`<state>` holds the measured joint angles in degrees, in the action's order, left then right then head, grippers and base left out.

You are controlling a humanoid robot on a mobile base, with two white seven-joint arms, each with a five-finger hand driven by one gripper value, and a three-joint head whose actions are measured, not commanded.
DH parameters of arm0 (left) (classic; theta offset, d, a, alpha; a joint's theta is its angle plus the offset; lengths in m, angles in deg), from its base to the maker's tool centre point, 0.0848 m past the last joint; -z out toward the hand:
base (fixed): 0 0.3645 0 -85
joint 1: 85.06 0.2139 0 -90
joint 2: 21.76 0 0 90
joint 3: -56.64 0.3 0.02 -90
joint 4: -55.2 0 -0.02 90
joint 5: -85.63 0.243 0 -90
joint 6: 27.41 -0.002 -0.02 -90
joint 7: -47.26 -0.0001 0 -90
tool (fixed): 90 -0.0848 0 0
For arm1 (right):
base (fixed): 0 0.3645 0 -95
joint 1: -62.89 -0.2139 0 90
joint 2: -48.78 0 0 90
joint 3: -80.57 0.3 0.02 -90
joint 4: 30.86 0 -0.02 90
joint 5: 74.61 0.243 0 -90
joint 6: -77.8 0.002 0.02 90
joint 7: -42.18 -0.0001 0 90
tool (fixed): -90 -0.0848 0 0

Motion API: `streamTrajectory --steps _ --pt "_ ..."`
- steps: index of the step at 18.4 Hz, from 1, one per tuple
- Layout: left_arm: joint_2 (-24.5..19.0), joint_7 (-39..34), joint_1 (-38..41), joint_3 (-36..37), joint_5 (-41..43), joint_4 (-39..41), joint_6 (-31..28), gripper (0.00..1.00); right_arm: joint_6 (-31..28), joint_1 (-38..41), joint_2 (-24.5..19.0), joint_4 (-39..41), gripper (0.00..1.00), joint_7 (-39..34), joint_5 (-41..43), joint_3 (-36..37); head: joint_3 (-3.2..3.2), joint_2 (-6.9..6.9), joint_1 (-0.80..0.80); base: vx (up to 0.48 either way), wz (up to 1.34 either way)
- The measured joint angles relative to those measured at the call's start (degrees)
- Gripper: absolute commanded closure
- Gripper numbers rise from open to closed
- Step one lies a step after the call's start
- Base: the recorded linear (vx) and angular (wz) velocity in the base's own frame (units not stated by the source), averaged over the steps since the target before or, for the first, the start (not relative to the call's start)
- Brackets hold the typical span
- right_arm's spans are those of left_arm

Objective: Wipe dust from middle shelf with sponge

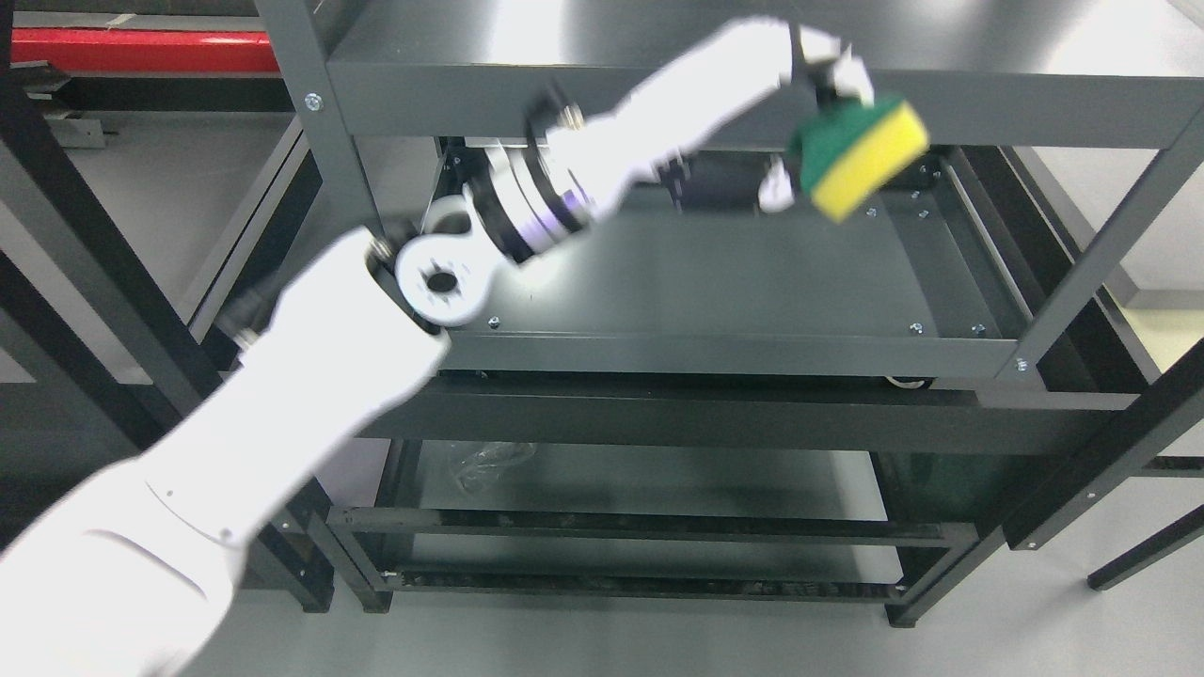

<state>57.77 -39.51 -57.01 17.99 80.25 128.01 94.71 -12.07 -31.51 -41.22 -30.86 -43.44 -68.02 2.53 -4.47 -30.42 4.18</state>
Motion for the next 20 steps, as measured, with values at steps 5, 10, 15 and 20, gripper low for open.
streamTrajectory --steps 5,10,15,20 --pt "3.92 -0.75 11.71 2.69 -2.65 -1.67 -0.30 0.98 0.00 0.01 0.00 0.00 0.00 0.02 0.00 0.00 0.00 0.00 0.00 0.000 0.00" --pt "6.39 -0.85 21.20 -2.64 -3.57 -2.54 0.25 0.99 0.00 0.01 0.00 0.00 0.00 -0.21 0.00 0.00 0.00 0.00 0.00 0.000 0.00" --pt "8.00 -0.98 30.03 -15.05 -3.58 -1.72 0.16 1.00 0.00 0.01 0.00 0.00 0.00 -0.24 0.00 0.00 0.00 0.00 0.00 0.000 0.00" --pt "8.96 -10.30 37.87 -25.21 -3.53 2.58 -6.67 1.00 0.00 0.01 0.00 0.00 0.00 -0.27 0.00 0.00 0.00 0.00 0.00 0.000 0.00"
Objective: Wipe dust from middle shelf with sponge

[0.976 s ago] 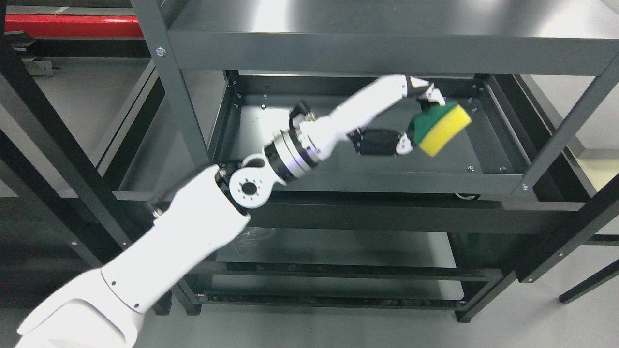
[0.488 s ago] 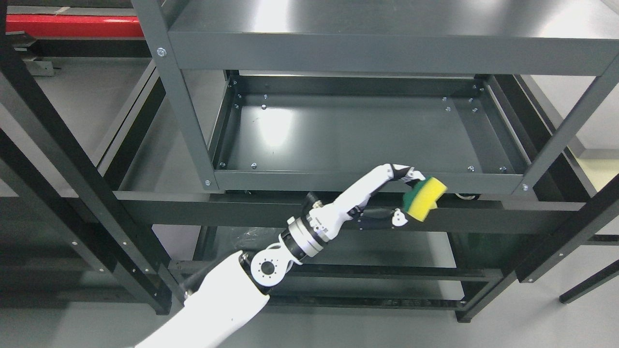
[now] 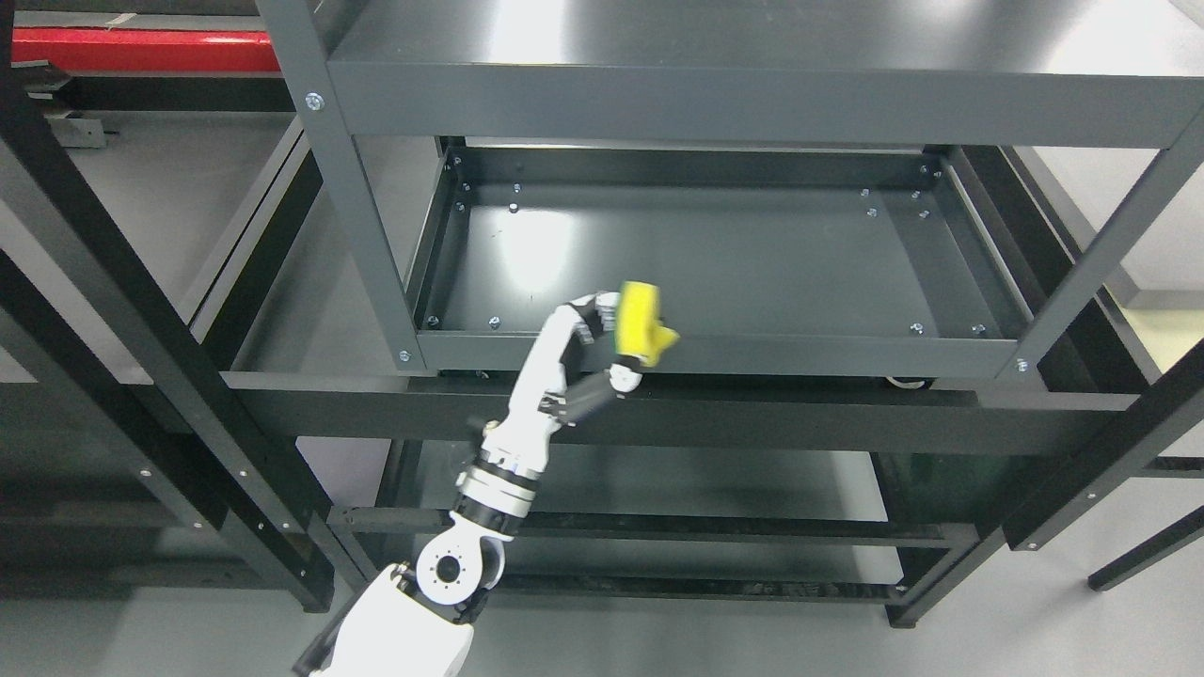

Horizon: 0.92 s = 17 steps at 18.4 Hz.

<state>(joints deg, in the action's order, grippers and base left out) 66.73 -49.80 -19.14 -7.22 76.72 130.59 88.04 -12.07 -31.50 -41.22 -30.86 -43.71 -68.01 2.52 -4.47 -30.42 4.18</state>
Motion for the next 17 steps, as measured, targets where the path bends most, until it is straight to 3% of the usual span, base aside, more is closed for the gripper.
streamTrajectory --steps 3,6,11,17 --pt "0.40 -2.15 3.47 -4.79 0.01 4.27 -7.54 1.00 0.00 0.00 0.00 0.00 0.00 0.00 0.00 0.00 0.00 0.00 0.00 0.000 0.00" --pt "0.70 -1.16 5.73 -8.63 -0.01 8.60 -11.22 1.00 0.00 0.00 0.00 0.00 0.00 0.00 0.00 0.00 0.00 0.00 0.00 0.000 0.00" --pt "1.00 -0.12 10.50 -11.90 -0.08 14.67 -12.11 1.00 0.00 0.00 0.00 0.00 0.00 0.00 0.00 0.00 0.00 0.00 0.00 0.000 0.00" --pt "1.22 0.67 15.08 -13.52 -0.16 19.89 -8.89 1.00 0.00 0.00 0.00 0.00 0.00 -0.01 0.00 0.00 0.00 0.00 0.00 0.000 0.00"
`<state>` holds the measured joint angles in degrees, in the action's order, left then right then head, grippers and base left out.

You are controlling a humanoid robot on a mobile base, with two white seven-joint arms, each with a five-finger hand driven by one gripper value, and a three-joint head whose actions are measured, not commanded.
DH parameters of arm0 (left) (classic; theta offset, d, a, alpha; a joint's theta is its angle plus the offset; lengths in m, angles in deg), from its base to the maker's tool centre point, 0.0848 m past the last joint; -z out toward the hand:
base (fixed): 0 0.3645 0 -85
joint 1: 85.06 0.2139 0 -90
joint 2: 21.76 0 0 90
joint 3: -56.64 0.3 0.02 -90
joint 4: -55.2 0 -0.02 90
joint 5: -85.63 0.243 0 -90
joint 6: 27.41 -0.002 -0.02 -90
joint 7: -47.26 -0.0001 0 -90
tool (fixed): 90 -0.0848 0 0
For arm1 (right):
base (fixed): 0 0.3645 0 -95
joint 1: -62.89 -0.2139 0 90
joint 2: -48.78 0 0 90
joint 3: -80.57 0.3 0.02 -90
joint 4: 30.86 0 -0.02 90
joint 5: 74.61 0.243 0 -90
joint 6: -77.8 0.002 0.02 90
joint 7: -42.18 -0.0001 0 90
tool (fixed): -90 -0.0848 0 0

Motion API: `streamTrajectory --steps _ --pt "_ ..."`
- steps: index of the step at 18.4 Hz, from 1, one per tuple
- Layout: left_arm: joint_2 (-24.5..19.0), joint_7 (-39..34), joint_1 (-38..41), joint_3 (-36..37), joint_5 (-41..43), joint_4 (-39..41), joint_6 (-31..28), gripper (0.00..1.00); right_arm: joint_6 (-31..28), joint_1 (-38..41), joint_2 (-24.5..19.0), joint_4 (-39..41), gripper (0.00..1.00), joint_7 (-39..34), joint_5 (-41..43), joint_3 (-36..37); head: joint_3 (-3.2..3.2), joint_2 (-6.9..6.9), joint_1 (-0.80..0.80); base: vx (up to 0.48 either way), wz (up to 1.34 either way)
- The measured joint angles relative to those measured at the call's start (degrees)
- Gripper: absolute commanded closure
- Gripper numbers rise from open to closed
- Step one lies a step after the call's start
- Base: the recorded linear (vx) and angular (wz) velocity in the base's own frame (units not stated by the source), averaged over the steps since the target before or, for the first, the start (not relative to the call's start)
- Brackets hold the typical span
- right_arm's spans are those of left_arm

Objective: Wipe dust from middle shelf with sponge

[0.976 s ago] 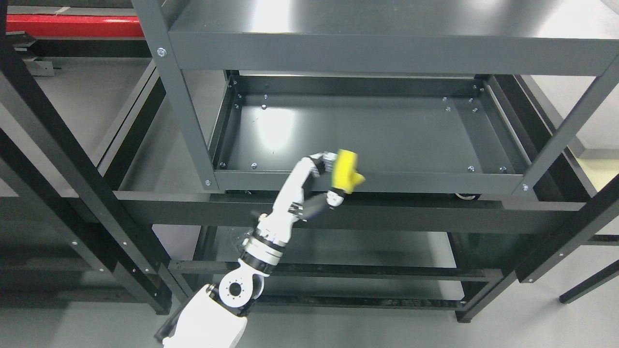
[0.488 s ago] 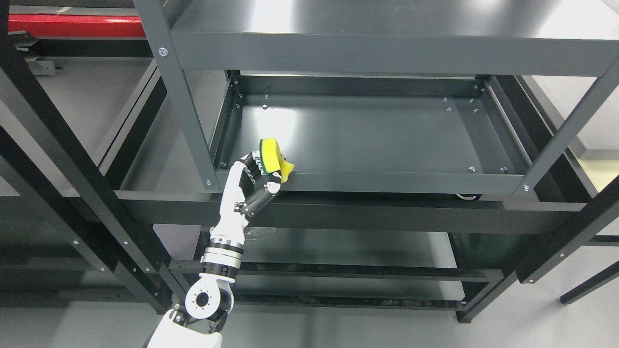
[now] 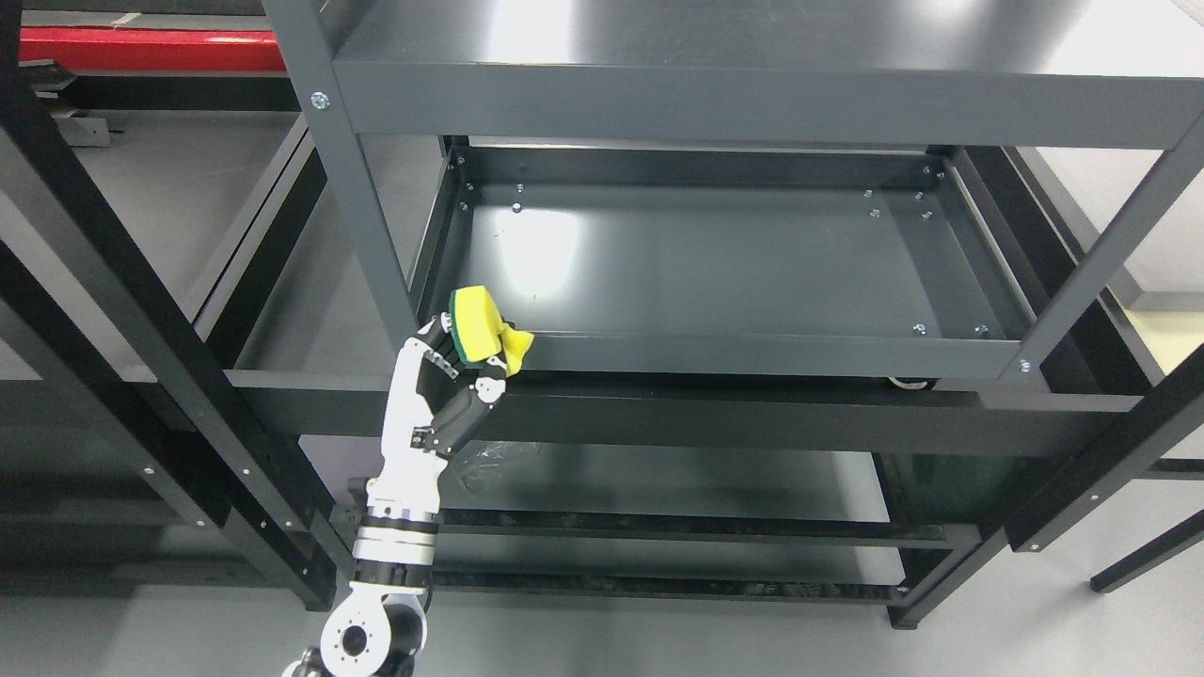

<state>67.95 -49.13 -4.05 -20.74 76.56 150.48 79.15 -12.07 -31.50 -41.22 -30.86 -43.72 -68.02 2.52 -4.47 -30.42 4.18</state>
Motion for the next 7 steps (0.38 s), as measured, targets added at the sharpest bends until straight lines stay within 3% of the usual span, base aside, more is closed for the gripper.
streamTrajectory --steps 7 --pt "0.14 0.21 1.70 -1.22 -0.06 3.20 0.33 1.00 0.00 0.00 0.00 0.00 0.00 0.00 0.00 0.00 0.00 0.00 0.00 0.000 0.00"
